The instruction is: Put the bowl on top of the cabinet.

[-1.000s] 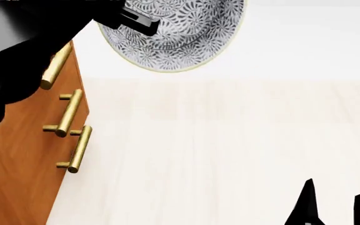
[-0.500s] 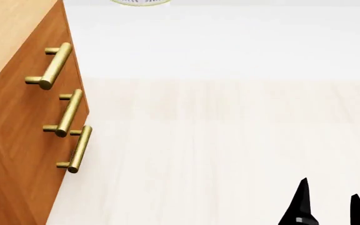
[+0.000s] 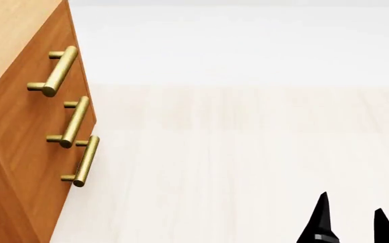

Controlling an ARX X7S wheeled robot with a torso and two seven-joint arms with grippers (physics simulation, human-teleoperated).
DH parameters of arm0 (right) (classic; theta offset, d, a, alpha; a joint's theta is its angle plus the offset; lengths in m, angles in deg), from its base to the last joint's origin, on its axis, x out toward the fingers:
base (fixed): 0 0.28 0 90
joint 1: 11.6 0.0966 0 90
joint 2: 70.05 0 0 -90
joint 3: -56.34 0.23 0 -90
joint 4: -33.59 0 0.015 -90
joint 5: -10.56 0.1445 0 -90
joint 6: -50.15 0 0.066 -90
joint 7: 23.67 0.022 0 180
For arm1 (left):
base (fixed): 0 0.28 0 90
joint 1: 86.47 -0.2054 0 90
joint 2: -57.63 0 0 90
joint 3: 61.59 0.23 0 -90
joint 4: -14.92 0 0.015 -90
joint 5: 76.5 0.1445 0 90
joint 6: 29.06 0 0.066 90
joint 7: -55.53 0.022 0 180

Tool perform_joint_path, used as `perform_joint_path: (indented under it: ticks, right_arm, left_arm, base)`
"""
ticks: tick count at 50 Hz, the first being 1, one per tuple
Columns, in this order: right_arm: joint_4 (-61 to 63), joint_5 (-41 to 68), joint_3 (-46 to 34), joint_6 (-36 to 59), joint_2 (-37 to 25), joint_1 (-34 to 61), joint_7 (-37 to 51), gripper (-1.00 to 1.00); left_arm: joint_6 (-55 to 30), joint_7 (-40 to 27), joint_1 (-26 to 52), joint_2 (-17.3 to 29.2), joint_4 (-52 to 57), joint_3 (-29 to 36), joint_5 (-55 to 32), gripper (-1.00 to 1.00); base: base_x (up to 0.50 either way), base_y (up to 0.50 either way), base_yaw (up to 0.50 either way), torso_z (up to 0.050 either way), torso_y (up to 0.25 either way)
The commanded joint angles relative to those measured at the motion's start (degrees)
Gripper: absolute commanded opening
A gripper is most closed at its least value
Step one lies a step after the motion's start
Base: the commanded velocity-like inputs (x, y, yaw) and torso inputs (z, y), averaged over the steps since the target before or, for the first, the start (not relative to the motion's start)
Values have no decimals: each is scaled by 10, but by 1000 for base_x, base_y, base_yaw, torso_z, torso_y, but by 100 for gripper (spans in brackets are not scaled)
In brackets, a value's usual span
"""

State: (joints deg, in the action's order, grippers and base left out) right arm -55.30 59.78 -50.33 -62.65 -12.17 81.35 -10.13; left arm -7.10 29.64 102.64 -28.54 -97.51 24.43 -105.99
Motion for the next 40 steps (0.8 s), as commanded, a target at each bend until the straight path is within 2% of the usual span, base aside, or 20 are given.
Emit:
perform_joint_path:
  ticks: [1, 10, 11, 12, 14, 15, 19, 32, 40]
  right_arm:
    - [-13, 8, 0, 6, 3, 10, -6, 100]
    - [-44, 7, -2, 17, 11, 33, -7, 100]
    - [-45, 7, -1, 17, 11, 33, -6, 100]
    - [-45, 2, -1, 15, 11, 33, -1, 100]
    - [-46, 3, 0, 16, 12, 34, -2, 100]
    - [-48, 3, 0, 16, 12, 35, -1, 100]
    - [-62, 1, -3, 23, 17, 45, 1, 100]
    - [-76, 11, 1, 28, 19, 54, -3, 100]
    - [-80, 12, 1, 30, 20, 56, -4, 100]
  left_arm:
    - [78, -41, 28, 6, -80, -67, 12, -100]
    - [197, -38, 74, 18, -224, -82, 39, -100]
    - [206, -69, 83, 18, -253, -102, 40, -100]
    - [226, -43, 92, 22, -286, -94, 43, -100]
    - [248, -36, 99, 23, -315, -93, 47, -100]
    - [264, -59, 109, 25, -352, -113, 44, -100]
    - [310, -69, 135, 28, -425, -117, 54, -100]
    - [263, -211, 146, 28, -362, -153, 44, -100]
    - [247, -262, 190, 35, -410, -173, 38, -100]
  base:
    - [0, 0, 0, 0, 0]
    - [0, 0, 0, 0, 0]
    - [0, 0, 0, 0, 0]
    - [0, 0, 0, 0, 0]
    - [0, 0, 0, 0, 0]
    - [0, 0, 0, 0, 0]
    - [0, 0, 0, 0, 0]
    - [0, 0, 0, 1, 1]
    - [0, 0, 0, 0, 0]
